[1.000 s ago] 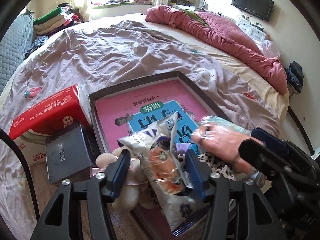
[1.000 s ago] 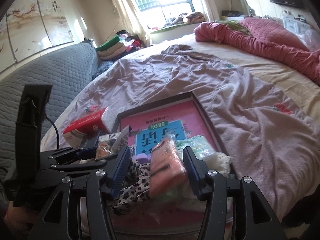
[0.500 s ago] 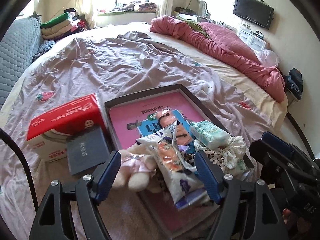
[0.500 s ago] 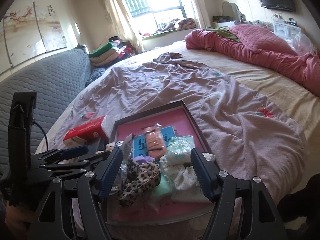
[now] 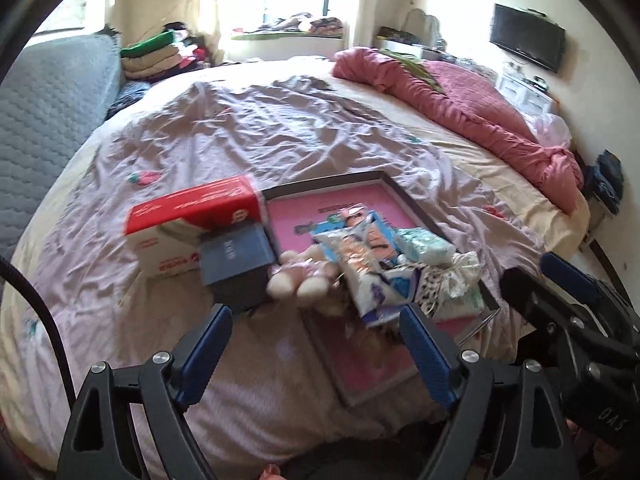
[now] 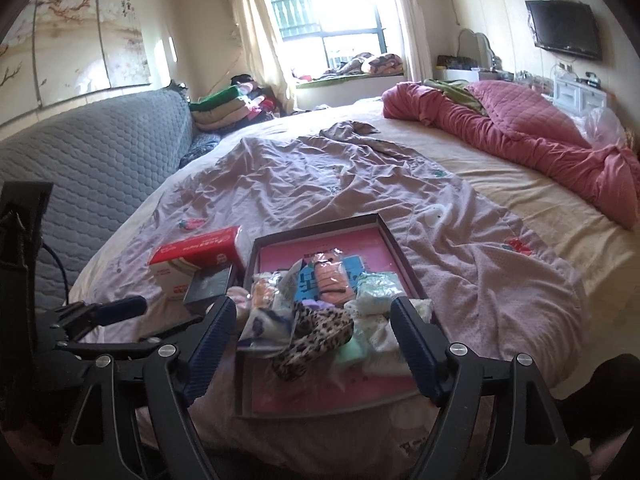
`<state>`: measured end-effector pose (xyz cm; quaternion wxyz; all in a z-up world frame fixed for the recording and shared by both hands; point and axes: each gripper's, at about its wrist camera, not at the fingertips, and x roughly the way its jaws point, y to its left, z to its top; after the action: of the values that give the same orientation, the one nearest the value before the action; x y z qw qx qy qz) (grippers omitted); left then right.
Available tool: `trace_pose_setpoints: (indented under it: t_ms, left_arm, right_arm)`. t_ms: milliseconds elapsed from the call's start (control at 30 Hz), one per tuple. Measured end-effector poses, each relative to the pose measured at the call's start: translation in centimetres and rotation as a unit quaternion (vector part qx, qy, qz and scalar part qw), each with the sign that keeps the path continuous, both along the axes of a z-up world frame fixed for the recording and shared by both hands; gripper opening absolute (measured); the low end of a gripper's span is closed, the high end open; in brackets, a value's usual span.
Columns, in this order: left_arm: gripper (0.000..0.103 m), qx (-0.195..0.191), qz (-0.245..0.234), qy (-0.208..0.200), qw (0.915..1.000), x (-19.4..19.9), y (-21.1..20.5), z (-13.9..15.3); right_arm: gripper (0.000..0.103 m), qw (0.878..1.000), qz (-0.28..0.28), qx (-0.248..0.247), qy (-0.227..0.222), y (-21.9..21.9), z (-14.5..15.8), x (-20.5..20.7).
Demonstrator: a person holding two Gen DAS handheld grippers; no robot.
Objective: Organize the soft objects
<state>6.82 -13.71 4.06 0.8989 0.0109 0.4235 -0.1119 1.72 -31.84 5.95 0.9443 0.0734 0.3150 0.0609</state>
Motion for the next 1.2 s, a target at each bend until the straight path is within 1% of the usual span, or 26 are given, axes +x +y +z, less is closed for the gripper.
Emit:
trace_pose_setpoints:
  t_ms: [167, 333, 433, 567, 667, 867, 1200]
  left_arm:
    - [0.085, 0.002, 0.028, -0.003, 0.9996, -2.0, 1.8, 0.6]
    - [0.085, 0.009, 0.038, 0.005, 0.9992, -4.3, 2.7, 0.6]
    - [0.085, 0.01, 0.041, 0.003, 0.9991, -5.6, 3.0, 0.5]
    - [0.085, 0.005, 0.051, 0.017, 0.9986, -6.9, 3.6, 0.2]
    - [0.085, 0.007, 0.058, 0.024, 0.998, -7.6, 3.9, 0.2]
    - [0.085, 0.011, 0.062, 0.031, 0.9975, -8.8, 3.9, 0.4]
    - [0.085, 0.02, 0.069, 0.024, 0.9971, -9.4, 3.7, 1.1]
  right_arm:
    - [0.081, 1.0, 0.004, -0.017, -0.006, 0.8, 0.4, -1.8]
    - [0.081, 0.999, 0.018, -0.034, 0.011, 1.8, 0.4, -2.9]
    - [0.081, 0.999, 0.026, -0.04, 0.016, 2.4, 0.4, -3.7]
    - [0.081, 0.998, 0.037, -0.056, 0.02, 3.0, 0.4, -4.8]
    - [0.081, 0.997, 0.043, -0.057, 0.031, 3.0, 0.4, -5.3]
    - [0.081, 0.997, 0.045, -0.057, 0.036, 3.1, 0.5, -6.1]
    - [0.081, 0.997, 0.045, -0.054, 0.04, 3.3, 0.6, -6.4]
